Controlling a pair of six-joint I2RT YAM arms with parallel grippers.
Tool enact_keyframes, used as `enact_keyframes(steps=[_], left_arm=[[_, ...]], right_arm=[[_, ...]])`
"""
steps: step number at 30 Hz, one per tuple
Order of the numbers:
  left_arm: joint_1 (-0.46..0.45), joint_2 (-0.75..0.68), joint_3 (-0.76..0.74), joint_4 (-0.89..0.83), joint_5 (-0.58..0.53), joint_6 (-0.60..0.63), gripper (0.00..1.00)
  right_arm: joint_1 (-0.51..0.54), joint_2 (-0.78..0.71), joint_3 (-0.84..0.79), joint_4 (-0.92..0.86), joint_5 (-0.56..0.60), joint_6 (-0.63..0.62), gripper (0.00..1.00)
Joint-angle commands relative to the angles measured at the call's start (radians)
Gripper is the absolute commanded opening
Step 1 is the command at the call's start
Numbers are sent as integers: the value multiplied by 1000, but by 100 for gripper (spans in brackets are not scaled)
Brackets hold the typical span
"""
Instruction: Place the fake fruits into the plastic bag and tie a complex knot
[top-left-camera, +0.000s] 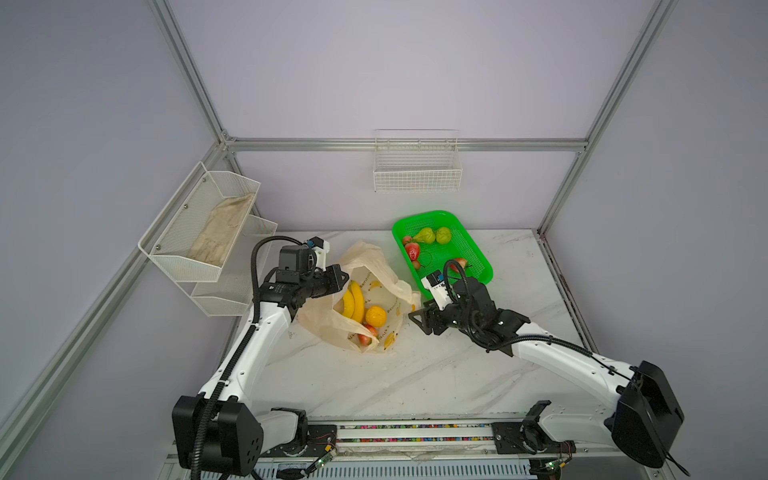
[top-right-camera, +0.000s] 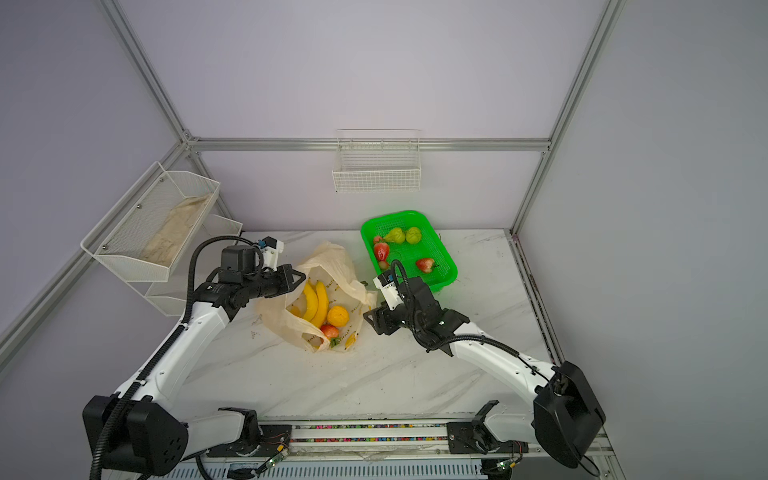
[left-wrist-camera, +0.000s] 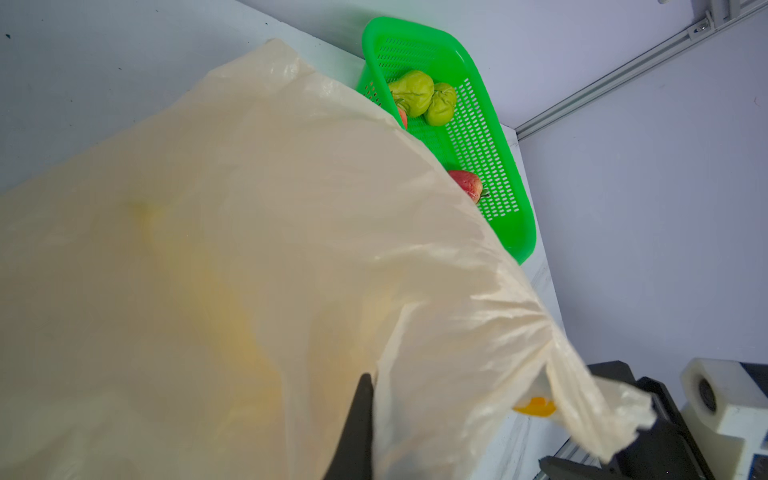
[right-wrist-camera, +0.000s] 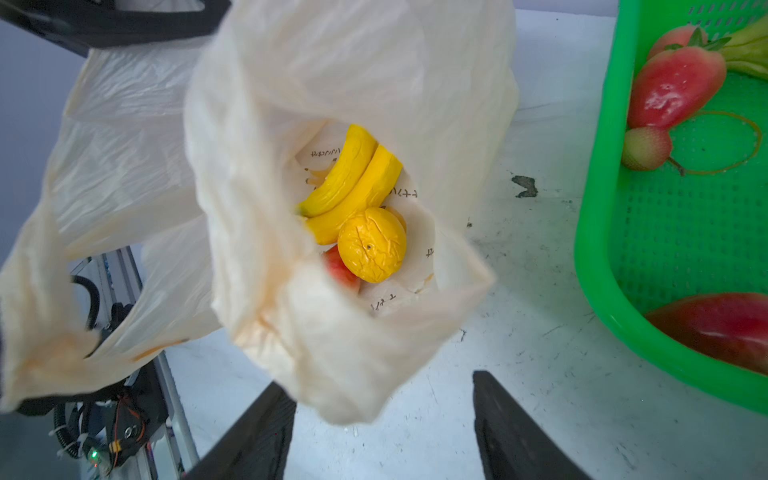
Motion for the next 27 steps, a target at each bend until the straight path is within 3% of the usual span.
enact_keyframes(steps=[1, 4, 7, 12, 15, 18, 23, 27], left_arm=[[8, 5, 24, 19, 3, 5, 0], [6, 5, 26, 19, 4, 1, 0], [23, -4, 31, 12, -7, -16, 0], [82, -34, 31, 12, -10, -63, 0], [103, -45, 27, 24, -9, -80, 0], [115, -56, 14, 40, 3, -92, 0], [116, -72, -20, 68, 8, -78, 0], [115, -62, -23, 69, 17, -68, 0]], right_arm=[[-18, -20, -1, -108, -56, -42, 69], [-21, 44, 32, -127, -54, -43, 69], [-40, 87, 72, -187, 64, -34, 68], [-196, 69, 117, -183, 156, 4, 67], [-256, 119, 193, -166, 281, -10, 68], [-282, 263, 301, -145, 384, -43, 68], [-282, 520, 519, -216, 362, -74, 70], [-281, 662, 652, -365, 383, -120, 78]])
